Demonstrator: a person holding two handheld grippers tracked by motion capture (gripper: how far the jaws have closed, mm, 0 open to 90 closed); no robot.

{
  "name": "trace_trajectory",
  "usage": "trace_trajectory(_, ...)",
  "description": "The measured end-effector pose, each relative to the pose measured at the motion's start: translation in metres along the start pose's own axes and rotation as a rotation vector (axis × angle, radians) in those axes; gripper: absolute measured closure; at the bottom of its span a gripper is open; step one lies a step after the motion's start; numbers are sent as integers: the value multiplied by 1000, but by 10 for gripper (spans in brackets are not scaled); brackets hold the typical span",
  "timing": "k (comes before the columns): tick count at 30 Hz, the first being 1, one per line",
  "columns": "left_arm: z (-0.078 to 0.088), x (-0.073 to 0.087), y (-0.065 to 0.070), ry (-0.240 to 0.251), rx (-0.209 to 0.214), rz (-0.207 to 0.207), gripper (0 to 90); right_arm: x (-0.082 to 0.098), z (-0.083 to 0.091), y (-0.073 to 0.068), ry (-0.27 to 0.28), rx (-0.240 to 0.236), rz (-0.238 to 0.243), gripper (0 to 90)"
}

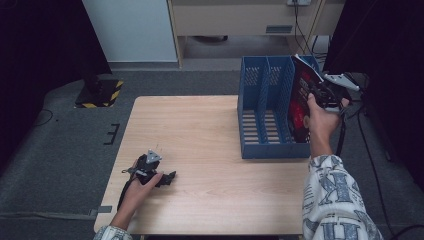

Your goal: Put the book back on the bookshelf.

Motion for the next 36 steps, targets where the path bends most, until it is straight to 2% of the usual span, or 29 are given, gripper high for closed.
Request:
trace_trajectory(10, 0, 0, 0, 0, 0, 0, 0, 0, -1, -2, 0, -6, 8, 871)
trace_trajectory(16, 0, 0, 0, 0, 0, 0, 0, 0, -1, 2, 3, 11, 12, 871)
trace_trajectory(25, 0, 0, 0, 0, 0, 1, 0, 0, -2, 4, 6, 13, 13, 871)
trace_trajectory(36, -1, -1, 0, 0, 0, -1, 0, 6, -2, -2, 19, -19, 11, 865)
Point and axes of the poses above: each handheld gripper's, and its own axes: z roughly backward along the jaws, x roughly out of its underside, y roughly to its right, the point moved 9 cm from there along -z, roughly forward along the jaws, and after that the axes turned 10 degrees about -x, right-handed, at the moved point
